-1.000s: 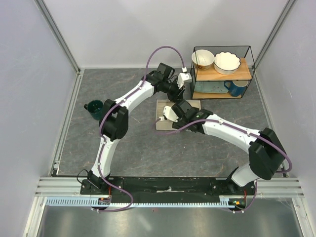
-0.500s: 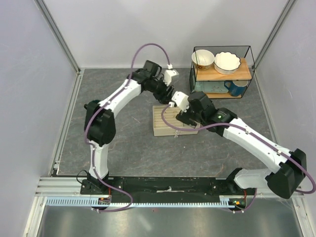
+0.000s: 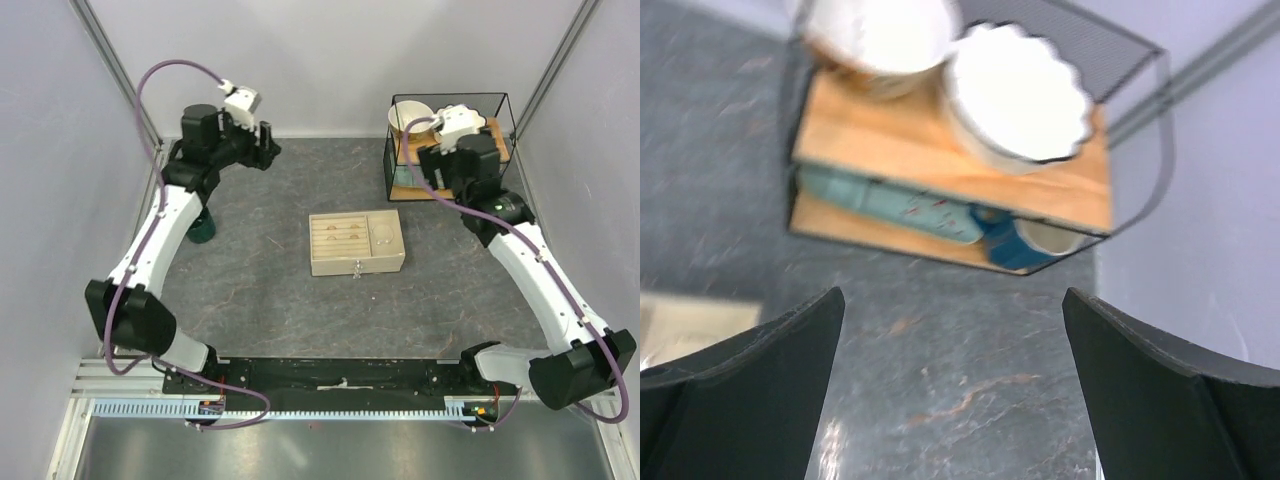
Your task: Organize the mixed jewelry
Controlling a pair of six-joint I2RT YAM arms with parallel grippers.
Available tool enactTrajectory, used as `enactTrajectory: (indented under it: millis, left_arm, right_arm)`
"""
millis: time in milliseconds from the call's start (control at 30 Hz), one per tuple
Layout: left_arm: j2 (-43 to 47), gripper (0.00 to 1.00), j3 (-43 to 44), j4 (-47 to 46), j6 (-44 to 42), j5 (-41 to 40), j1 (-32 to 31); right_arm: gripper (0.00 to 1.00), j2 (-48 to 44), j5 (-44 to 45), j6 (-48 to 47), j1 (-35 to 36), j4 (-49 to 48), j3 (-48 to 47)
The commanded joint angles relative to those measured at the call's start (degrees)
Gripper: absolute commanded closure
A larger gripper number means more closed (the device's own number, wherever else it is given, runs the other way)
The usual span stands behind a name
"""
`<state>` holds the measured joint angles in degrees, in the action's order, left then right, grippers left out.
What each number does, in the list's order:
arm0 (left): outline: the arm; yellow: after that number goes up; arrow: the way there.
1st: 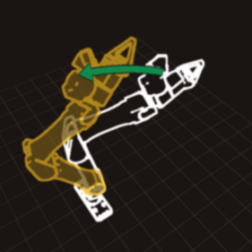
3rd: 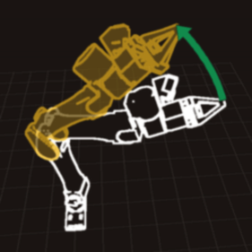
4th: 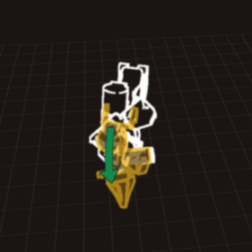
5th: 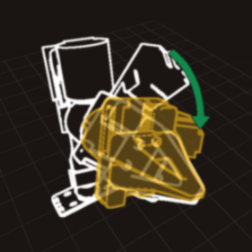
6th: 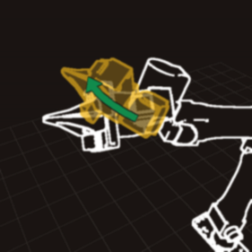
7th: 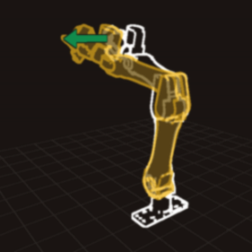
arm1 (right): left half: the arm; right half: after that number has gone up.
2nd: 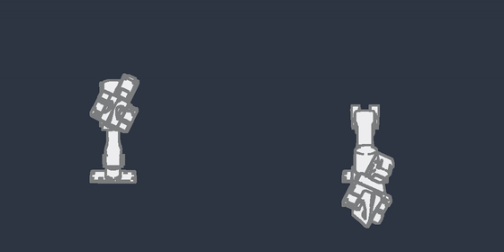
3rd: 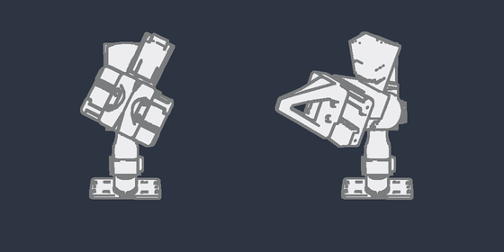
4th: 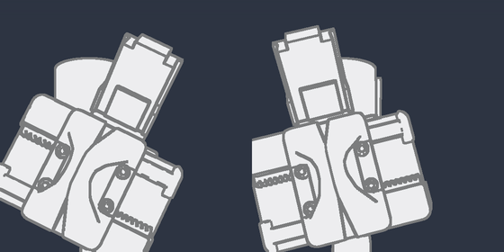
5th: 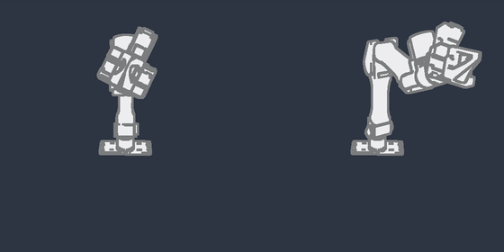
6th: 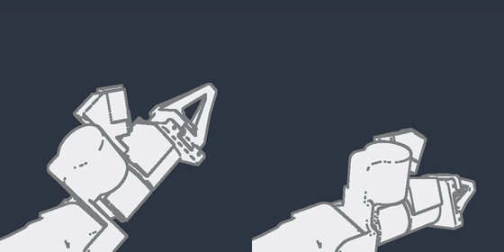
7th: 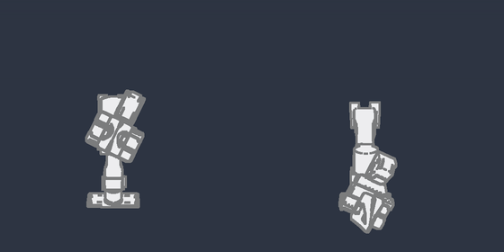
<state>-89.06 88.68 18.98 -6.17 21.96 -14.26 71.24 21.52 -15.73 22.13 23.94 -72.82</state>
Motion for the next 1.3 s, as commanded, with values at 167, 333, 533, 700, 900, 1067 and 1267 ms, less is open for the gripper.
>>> enactTrajectory:
  millis: [167, 333, 533, 700, 900, 1067, 1267]
  left_arm:
    - [12.9, 0.27, -5.6, -4.7, 4.1, -12.6, 10.3]
    - [15.9, 0.27, -6.7, -4.8, 5.6, -10.6, 13.8]
    - [17.0, 0.27, -6.3, -5.0, 8.0, -7.8, 14.1]
    - [16.4, 0.27, -5.6, -4.7, 8.4, -6.8, 14.1]
    - [16.7, 0.27, -5.8, -4.7, 8.0, -6.0, 14.1]
    - [16.7, 0.27, -5.8, -4.6, 8.0, -6.0, 14.1]
    - [17.2, 0.27, -5.7, -4.6, 8.3, -5.3, 14.1]
  right_arm:
    - [0.02, -3.1, 3.7, 4.9, -5.5, -13.3, -5.8]
    - [0.02, -2.5, 6.3, 4.1, -5.5, -17.0, -8.5]
    - [0.02, -1.4, 6.6, 3.8, -5.5, -16.8, -10.7]
    - [0.02, -1.1, 6.4, 3.6, -5.5, -16.8, -10.4]
    - [0.02, -1.0, 6.1, 3.3, -5.5, -17.0, -9.7]
    - [0.02, -1.1, 6.1, 3.1, -5.5, -17.3, -9.5]
    - [0.02, -1.5, 6.3, 2.5, -5.5, -17.3, -9.4]
